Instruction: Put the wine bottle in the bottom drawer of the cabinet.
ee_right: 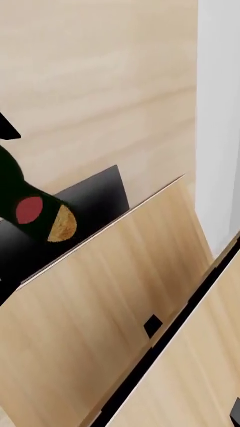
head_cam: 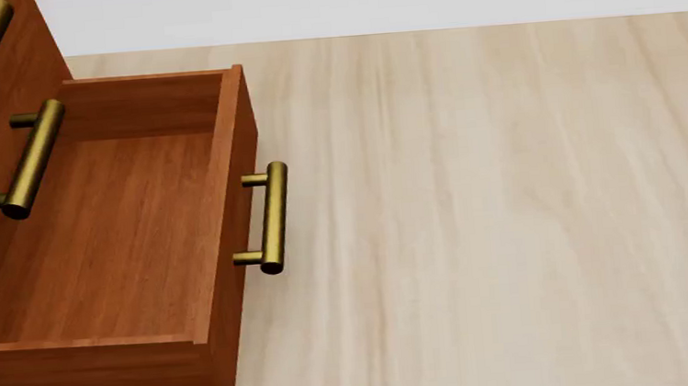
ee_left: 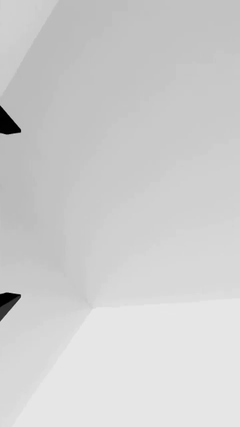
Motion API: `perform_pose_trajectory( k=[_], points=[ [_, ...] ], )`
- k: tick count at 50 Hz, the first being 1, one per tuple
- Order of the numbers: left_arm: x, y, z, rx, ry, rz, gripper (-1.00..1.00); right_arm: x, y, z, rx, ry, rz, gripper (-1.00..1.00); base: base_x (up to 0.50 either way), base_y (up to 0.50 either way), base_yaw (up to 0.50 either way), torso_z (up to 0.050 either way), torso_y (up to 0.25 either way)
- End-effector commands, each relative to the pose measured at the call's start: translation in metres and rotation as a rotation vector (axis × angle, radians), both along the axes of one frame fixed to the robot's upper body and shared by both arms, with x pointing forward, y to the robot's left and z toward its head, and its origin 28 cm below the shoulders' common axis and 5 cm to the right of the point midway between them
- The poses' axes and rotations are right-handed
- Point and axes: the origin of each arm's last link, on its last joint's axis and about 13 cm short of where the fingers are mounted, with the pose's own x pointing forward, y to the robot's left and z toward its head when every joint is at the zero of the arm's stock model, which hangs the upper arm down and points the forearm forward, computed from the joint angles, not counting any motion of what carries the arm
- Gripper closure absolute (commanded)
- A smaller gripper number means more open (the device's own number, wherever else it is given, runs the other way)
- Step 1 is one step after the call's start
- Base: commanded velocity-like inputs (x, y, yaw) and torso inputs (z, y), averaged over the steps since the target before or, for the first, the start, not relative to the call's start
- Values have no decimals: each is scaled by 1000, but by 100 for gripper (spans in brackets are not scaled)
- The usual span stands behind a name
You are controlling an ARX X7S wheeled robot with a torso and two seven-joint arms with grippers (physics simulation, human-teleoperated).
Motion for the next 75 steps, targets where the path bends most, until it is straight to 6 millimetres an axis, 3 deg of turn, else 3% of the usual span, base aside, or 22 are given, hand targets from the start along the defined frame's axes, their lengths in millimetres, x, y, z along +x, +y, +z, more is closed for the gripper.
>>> perform_pose_trajectory(
  k=[1,14,15,26,37,49,75],
  points=[
    [0,-1,0,3,-1,-5,-100,5,-2,-5,1,14,-8,-100,0,0,0,0,0],
    [0,0,0,3,-1,-3,-100,5,-3,-2,-1,8,-11,-100,0,0,0,0,0],
    [0,0,0,1,0,-4,-100,6,-3,-2,-4,5,-14,100,0,0,0,0,0],
    [1,-1,0,6,2,-9,-100,1,1,10,-16,-19,2,100,0,0,0,0,0],
    [2,-1,0,8,6,-15,-100,-11,10,44,-56,-105,42,100,0,0,0,0,0],
    [3,-1,7,11,8,-20,-100,-27,49,98,10,-194,270,100,0,0,0,0,0],
    [4,-2,6,17,8,-33,-100,-37,97,140,57,-187,522,100,0,0,0,0,1]
  ],
)
